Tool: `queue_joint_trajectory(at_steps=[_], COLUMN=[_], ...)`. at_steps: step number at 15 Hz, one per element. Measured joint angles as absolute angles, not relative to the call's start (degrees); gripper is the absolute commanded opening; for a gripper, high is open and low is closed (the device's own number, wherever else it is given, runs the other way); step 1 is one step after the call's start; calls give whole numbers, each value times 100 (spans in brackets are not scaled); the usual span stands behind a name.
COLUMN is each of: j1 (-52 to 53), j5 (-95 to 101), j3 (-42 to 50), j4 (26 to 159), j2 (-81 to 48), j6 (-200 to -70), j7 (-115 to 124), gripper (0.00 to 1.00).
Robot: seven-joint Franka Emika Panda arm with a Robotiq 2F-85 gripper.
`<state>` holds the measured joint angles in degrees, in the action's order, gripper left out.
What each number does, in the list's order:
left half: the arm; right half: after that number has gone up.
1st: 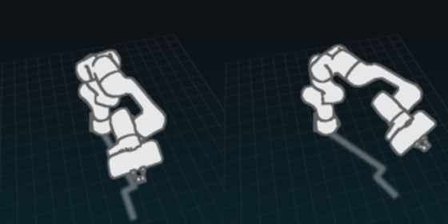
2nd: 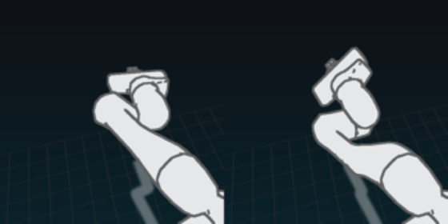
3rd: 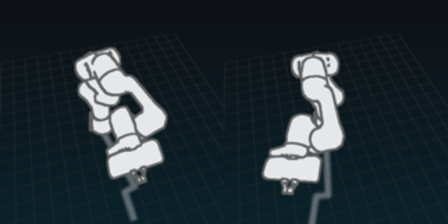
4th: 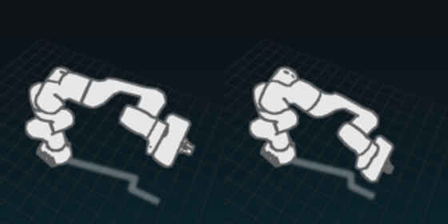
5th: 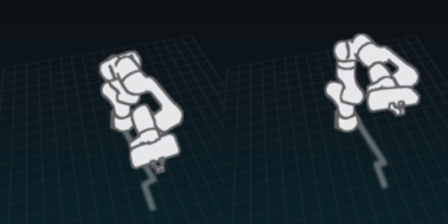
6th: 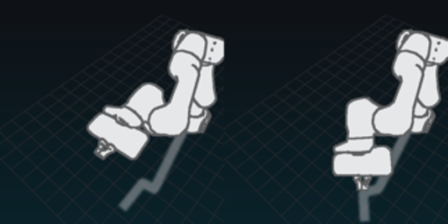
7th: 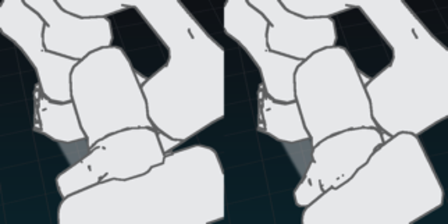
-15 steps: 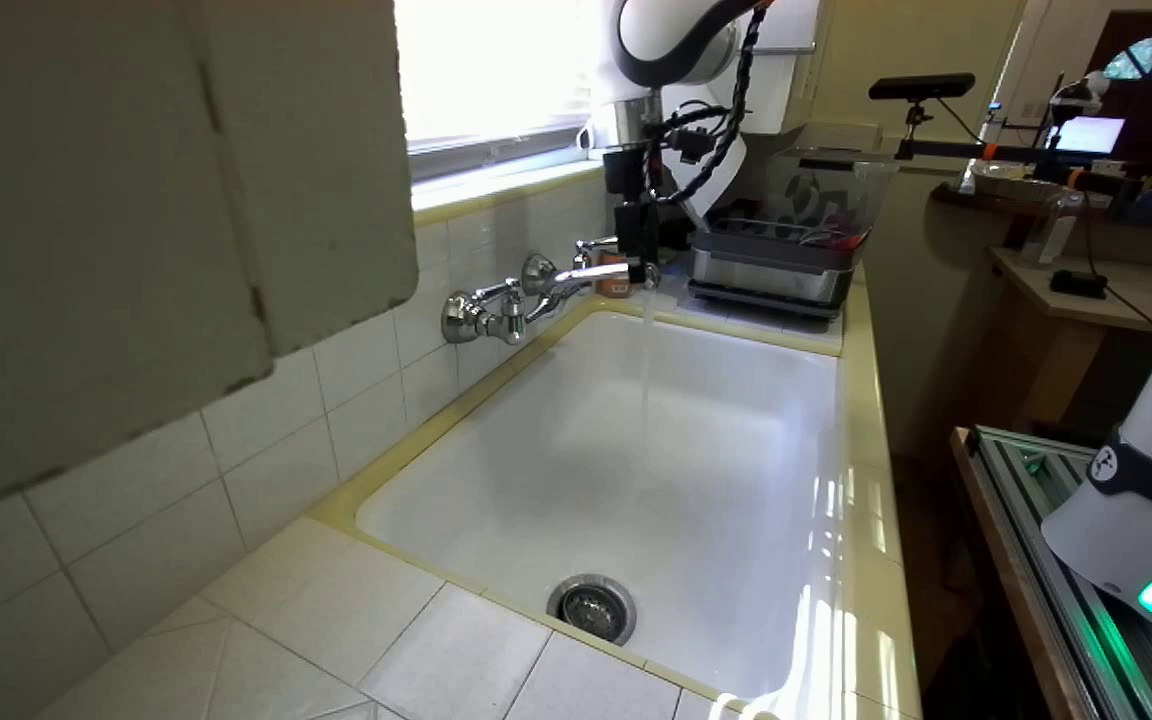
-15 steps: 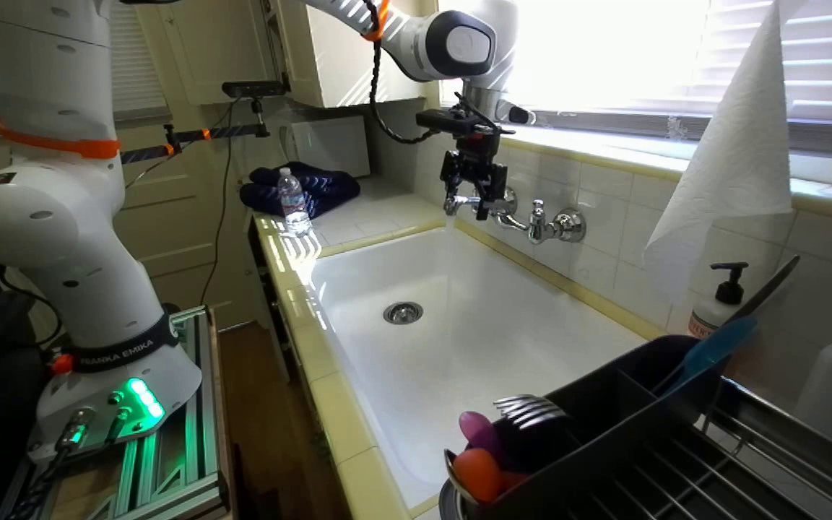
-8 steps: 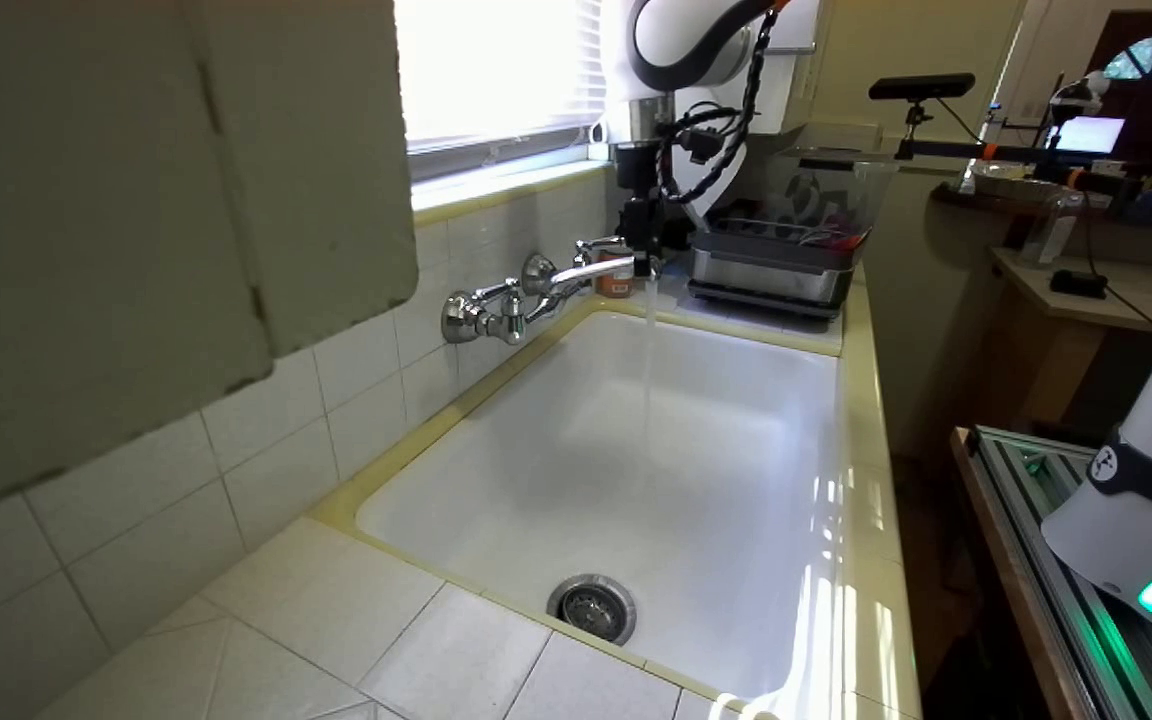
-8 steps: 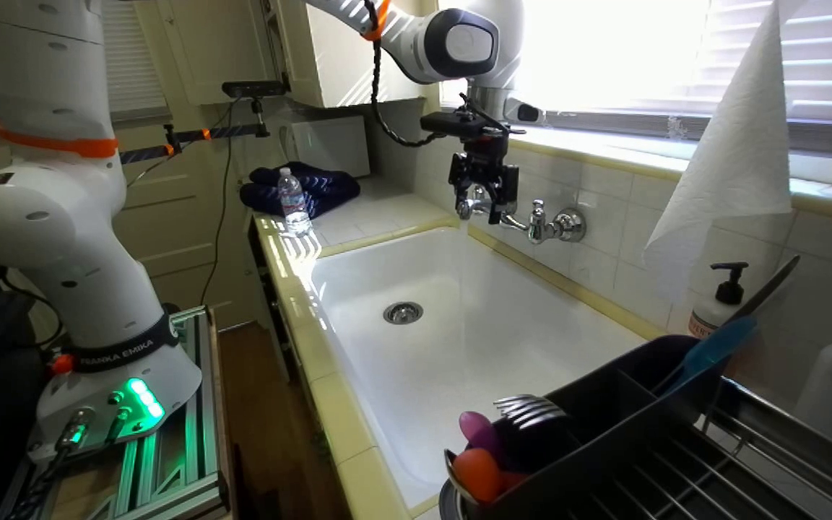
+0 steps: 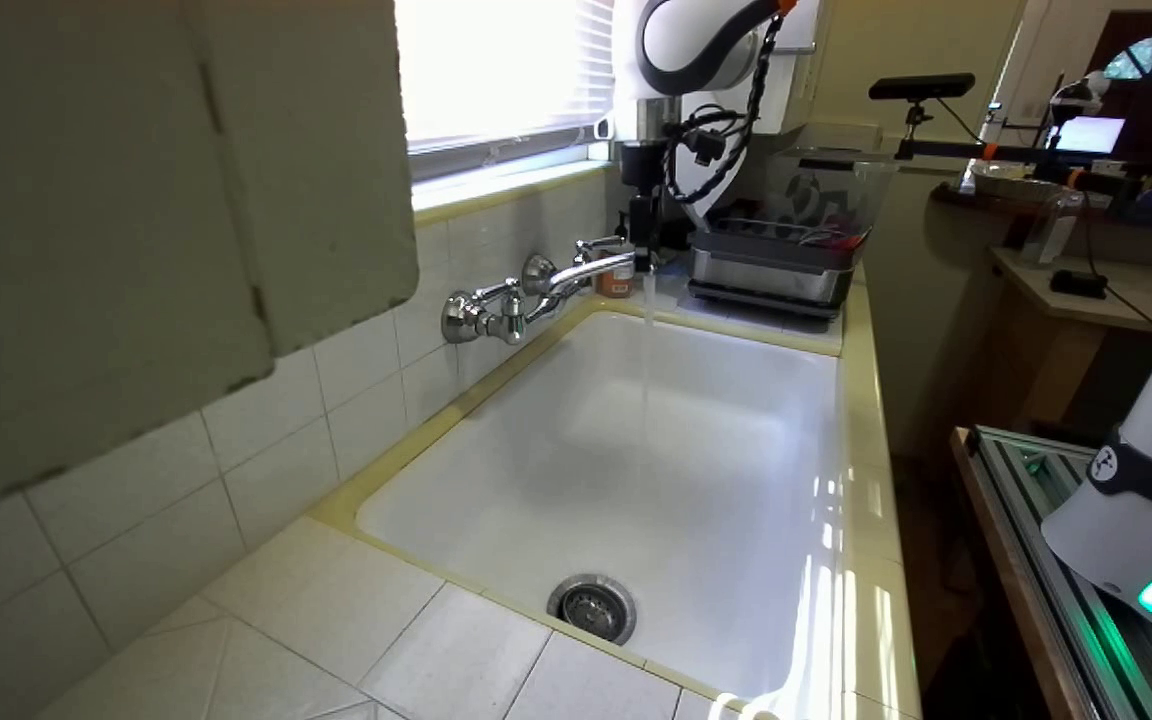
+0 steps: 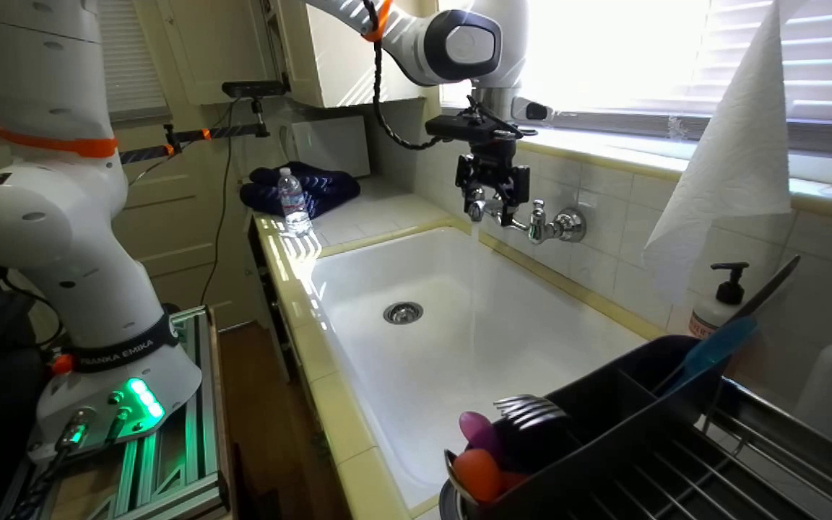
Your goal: Open the tap and rotate the water faucet to the right
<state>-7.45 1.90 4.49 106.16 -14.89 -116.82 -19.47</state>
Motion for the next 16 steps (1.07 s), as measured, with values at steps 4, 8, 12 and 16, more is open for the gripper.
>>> queue_joint_trajectory(at_steps=[4,8,12,16], j1=[-794,-807,-813,-807], j5=[184,167,207,393], j3=[462,461,459,463], j4=[10677,10690,10760,10899], j2=[-1460,-1448,-1347,-979], j6=[-11848,-11852,-11848,-11639], j7=[-2049,-2168,-2194,-2102], gripper=[100,100,100,100])
